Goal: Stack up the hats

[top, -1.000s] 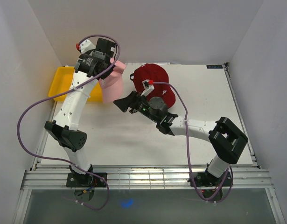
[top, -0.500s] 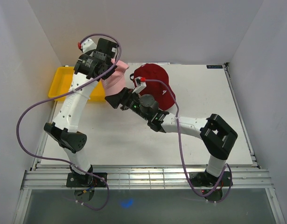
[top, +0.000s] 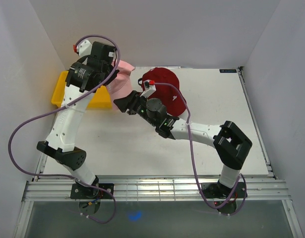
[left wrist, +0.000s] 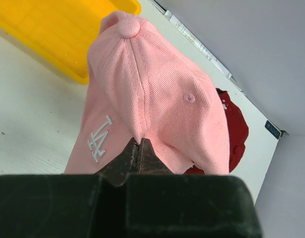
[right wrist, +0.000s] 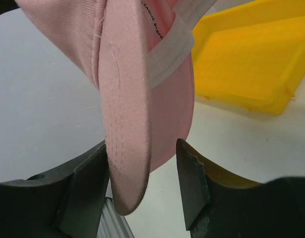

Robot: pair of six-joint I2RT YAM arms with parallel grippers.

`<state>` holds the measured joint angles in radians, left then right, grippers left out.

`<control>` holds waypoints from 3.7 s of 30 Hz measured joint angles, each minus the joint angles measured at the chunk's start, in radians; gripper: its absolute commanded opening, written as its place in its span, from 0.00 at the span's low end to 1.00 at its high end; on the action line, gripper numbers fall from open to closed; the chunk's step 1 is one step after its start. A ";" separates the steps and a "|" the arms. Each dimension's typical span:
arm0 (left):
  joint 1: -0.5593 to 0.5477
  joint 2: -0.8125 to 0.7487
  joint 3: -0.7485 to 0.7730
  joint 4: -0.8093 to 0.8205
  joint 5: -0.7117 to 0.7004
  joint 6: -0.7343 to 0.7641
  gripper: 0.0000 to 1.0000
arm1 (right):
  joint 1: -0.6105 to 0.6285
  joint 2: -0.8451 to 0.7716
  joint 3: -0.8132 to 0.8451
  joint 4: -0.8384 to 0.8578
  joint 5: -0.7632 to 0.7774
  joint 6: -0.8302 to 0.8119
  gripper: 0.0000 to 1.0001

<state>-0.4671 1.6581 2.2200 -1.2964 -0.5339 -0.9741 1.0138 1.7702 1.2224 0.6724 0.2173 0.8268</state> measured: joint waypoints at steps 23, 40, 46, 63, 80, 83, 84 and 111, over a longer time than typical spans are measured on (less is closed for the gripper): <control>0.089 -0.066 0.047 0.161 0.076 0.185 0.77 | -0.261 -0.119 0.136 -0.281 -0.438 0.248 0.08; 0.119 -0.250 -0.149 0.414 0.129 0.220 0.80 | -0.589 -0.053 0.217 -0.043 -0.885 0.825 0.08; 0.119 -0.253 -0.219 0.436 0.146 0.212 0.81 | -0.683 -0.062 0.106 0.045 -0.962 0.922 0.08; 0.121 -0.301 -0.301 0.471 0.176 0.191 0.80 | -0.779 -0.183 -0.169 0.182 -1.073 0.974 0.13; 0.121 -0.308 -0.331 0.481 0.175 0.201 0.80 | -0.837 -0.210 -0.417 0.312 -1.081 1.016 0.46; 0.121 -0.308 -0.331 0.481 0.175 0.207 0.80 | -0.842 -0.192 -0.432 0.327 -1.075 1.025 0.49; 0.121 -0.308 -0.331 0.481 0.175 0.207 0.80 | -0.843 -0.191 -0.437 0.325 -1.072 1.025 0.52; 0.121 -0.269 -0.401 0.496 0.228 0.218 0.76 | -0.847 -0.272 -0.632 0.233 -0.918 0.858 0.66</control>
<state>-0.3458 1.3891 1.8194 -0.8005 -0.3061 -0.7559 0.1665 1.4986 0.5907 0.9051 -0.7006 1.6852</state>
